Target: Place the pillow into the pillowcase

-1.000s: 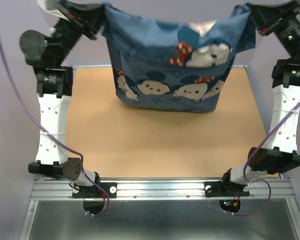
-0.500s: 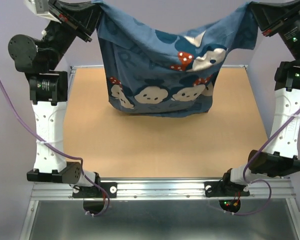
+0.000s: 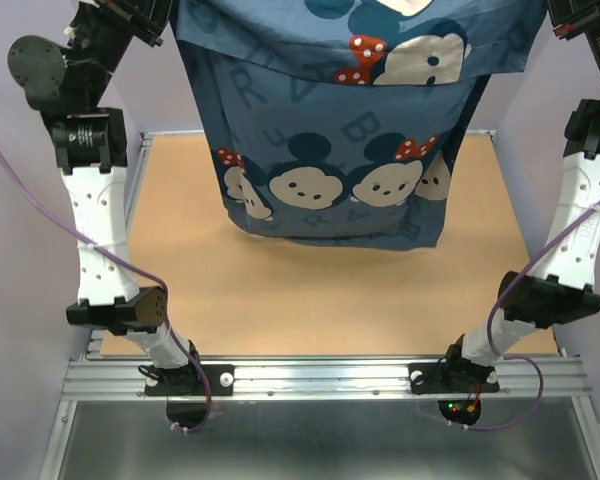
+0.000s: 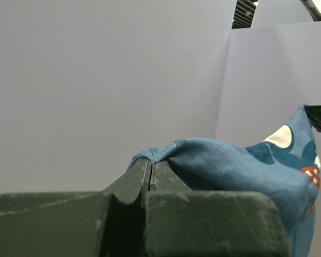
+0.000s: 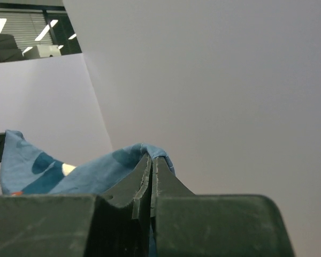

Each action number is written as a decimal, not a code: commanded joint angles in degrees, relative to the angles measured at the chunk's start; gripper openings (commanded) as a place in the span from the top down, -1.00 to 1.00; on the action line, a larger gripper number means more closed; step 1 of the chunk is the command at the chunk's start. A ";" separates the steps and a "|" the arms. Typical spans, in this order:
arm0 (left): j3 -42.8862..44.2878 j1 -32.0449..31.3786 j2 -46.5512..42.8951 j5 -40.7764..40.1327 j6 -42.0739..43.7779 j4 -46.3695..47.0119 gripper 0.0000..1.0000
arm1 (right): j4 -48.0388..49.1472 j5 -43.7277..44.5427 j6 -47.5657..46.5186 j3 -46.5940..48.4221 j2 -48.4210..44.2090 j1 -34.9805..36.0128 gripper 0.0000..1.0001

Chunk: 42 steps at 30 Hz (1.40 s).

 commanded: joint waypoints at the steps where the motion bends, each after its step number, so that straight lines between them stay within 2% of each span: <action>1: 6.12 -1.05 6.48 -2.92 1.25 4.89 1.00 | 2.04 6.56 1.87 7.31 7.80 -0.40 0.99; 5: 16.03 -5.87 14.03 -7.92 10.64 3.57 1.00 | -0.33 9.28 1.69 18.40 15.62 0.13 0.99; 8: 17.46 -5.89 15.36 -13.80 11.46 6.74 1.00 | 1.68 10.87 0.57 19.57 16.35 0.13 0.99; 11: 19.13 -5.10 13.88 -16.98 14.18 10.51 1.00 | 3.88 12.71 -3.99 18.96 12.50 0.04 0.99; 14: 17.30 -3.87 9.05 -17.44 17.61 13.86 1.00 | 8.97 11.59 -6.56 11.95 4.16 0.04 0.99; 16: 13.09 -3.17 3.96 -15.60 18.85 14.21 1.00 | 10.82 8.78 -9.54 4.60 -0.85 0.04 0.99; 17: 10.63 -1.60 2.03 -10.89 18.94 13.35 1.00 | 10.74 5.54 -10.86 1.32 -6.27 0.04 0.99; 18: 3.47 -1.23 -2.78 -8.32 19.11 12.21 1.00 | 10.31 3.42 -12.61 -3.32 -9.89 0.04 0.99; 19: -1.38 -1.14 -5.52 -4.99 19.72 9.24 1.00 | 7.34 -3.73 -14.19 -11.89 -12.89 0.04 0.99; 20: -6.22 -1.14 -8.16 3.31 22.43 6.51 1.00 | 5.31 -8.07 -16.82 -17.90 -18.83 0.04 0.99; 21: -17.23 -1.66 -13.15 7.83 24.45 3.70 1.00 | 2.86 -10.72 -22.07 -23.87 -21.85 0.04 0.99; 22: -23.69 -2.10 -15.63 11.36 27.17 -2.94 1.00 | -1.43 -15.53 -24.56 -29.59 -24.23 0.04 0.99; 23: -29.50 -2.37 -17.75 13.04 31.20 -8.06 1.00 | -4.69 -18.11 -27.89 -40.70 -26.78 0.04 0.99; 24: -38.34 -5.33 -20.64 12.89 44.47 -20.81 1.00 | -16.56 -21.79 -38.71 -44.20 -30.11 0.04 0.99; 25: -42.17 -5.62 -21.36 11.49 49.65 -20.94 1.00 | -23.20 -21.82 -45.17 -48.41 -31.71 0.04 0.99; 26: -48.83 -5.62 -21.81 8.09 59.36 -31.47 1.00 | -29.80 -24.00 -58.37 -54.37 -33.99 0.04 0.99; 27: -51.68 -5.19 -21.55 6.75 64.24 -36.19 1.00 | -45.09 -24.11 -66.08 -56.87 -34.62 0.22 0.99; 28: -54.75 -5.01 -21.37 5.43 70.12 -44.24 1.00 | -53.94 -24.02 -75.46 -58.63 -35.06 0.57 0.99; 29: -60.70 -4.75 -21.20 1.59 73.31 -46.32 1.00 | -60.38 -23.06 -89.13 -60.56 -35.41 1.09 0.99; 31: -64.78 -3.09 -20.67 -1.16 80.23 -50.79 1.00 | -72.33 -20.87 -96.35 -66.98 -36.29 1.97 0.99; 32: -67.85 -1.51 -20.06 -3.70 81.42 -51.08 1.00 | -76.67 -20.86 -106.05 -68.74 -36.38 2.06 0.99; 34: -69.37 0.95 -19.09 -6.35 84.23 -51.18 1.00 | -87.28 -20.77 -115.41 -71.90 -36.73 2.24 0.99; 35: -69.98 1.84 -17.87 -8.80 85.46 -51.00 1.00 | -90.82 -20.33 -124.94 -72.70 -37.00 2.24 0.99; 36: -69.99 2.63 -16.99 -9.95 86.69 -51.09 1.00 | -94.77 -19.89 -130.35 -73.41 -37.43 2.24 0.99; 38: -69.55 5.61 -15.23 -11.80 90.54 -51.17 1.00 | -97.71 -17.70 -129.62 -76.13 -42.15 2.42 0.65; 39: -69.03 6.41 -13.22 -12.77 92.13 -51.78 1.00 | -97.72 -16.73 -131.26 -76.92 -44.88 2.42 0.40; 40: -68.15 7.20 -12.33 -14.17 95.11 -52.66 1.00 | -97.63 -15.25 -132.85 -77.63 -49.43 2.42 -0.20; 41: -67.71 7.82 -11.36 -14.97 96.27 -52.84 1.00 | -97.54 -14.45 -135.04 -77.98 -51.48 2.42 -0.41; 42: -66.83 9.04 -9.70 -15.76 97.33 -52.93 1.00 | -92.93 -13.74 -136.54 -78.25 -52.98 2.42 -0.63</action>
